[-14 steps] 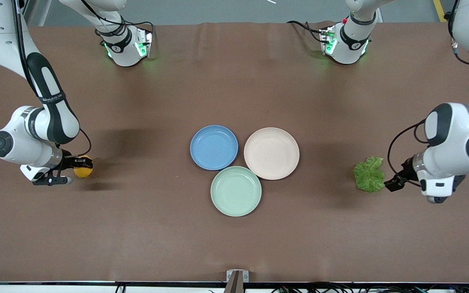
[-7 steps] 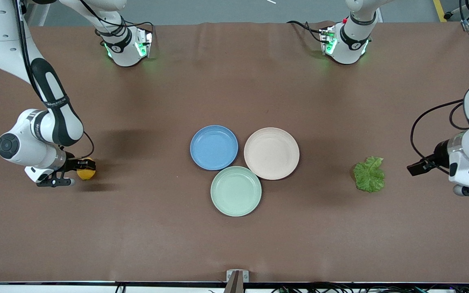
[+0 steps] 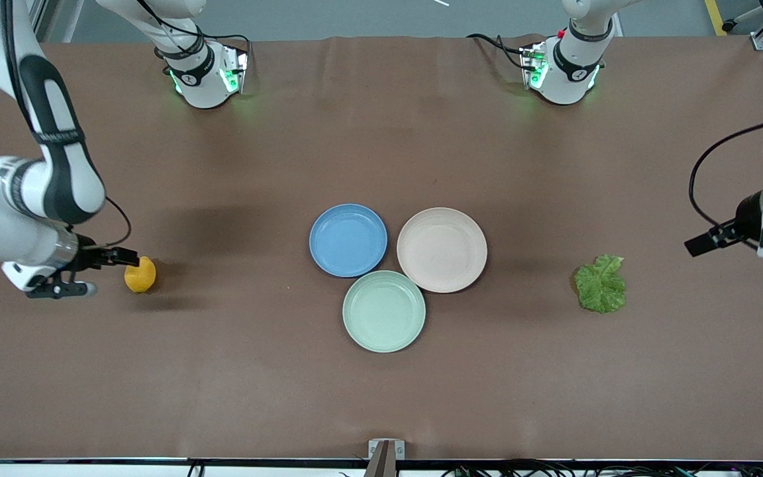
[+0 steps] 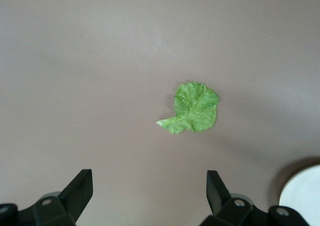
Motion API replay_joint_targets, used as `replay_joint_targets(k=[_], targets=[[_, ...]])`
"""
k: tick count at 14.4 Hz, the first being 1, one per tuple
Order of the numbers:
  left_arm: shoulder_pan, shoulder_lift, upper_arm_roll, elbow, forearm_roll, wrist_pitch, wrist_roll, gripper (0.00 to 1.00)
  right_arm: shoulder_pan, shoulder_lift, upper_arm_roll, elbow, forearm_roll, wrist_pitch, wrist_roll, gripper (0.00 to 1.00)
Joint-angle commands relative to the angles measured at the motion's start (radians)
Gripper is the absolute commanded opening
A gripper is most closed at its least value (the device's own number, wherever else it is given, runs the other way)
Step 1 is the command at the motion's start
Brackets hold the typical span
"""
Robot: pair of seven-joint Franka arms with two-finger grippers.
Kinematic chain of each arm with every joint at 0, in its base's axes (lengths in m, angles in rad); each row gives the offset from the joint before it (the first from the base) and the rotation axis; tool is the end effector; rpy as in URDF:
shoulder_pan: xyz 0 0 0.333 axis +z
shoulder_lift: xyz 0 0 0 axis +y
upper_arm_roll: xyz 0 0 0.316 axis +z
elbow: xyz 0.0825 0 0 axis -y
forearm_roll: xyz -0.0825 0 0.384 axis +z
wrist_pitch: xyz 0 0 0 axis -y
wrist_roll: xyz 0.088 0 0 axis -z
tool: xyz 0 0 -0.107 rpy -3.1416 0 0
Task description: Pick lemon and lettuce from plates
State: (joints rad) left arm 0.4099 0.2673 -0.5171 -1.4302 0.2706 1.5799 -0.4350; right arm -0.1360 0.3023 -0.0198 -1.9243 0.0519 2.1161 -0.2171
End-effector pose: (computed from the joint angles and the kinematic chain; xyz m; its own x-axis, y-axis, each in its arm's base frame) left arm 0.6252 0.0002 0.5520 0.9474 0.3196 -0.0173 0.3129 -0.9362 -0.1602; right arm 0.5963 -0.0908 0.3254 0.9943 0.0353 -0.1004 0.0295 -0.9979 -0.0582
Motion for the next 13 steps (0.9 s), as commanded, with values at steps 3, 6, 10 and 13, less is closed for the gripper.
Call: replay_joint_targets(k=[3,6,10,13], targets=[[-0.044,-0.138,0.058,-0.013,-0.086,-0.023,0.105,1.0,0.027,-0.235,0.018,-0.003,-0.006,-0.241,0.113,1.0],[-0.207,-0.206,0.265,-0.019,-0.177,-0.053,0.169,1.0,0.081,-0.258,0.018,0.114,-0.006,-0.401,0.225,1.0],[-0.295,-0.299,0.394,-0.088,-0.218,-0.093,0.269,1.0,0.096,-0.255,0.018,0.224,-0.006,-0.473,0.228,1.0],[-0.351,-0.358,0.463,-0.159,-0.272,-0.092,0.291,1.0,0.118,-0.25,0.018,0.29,-0.029,-0.473,0.239,1.0]])
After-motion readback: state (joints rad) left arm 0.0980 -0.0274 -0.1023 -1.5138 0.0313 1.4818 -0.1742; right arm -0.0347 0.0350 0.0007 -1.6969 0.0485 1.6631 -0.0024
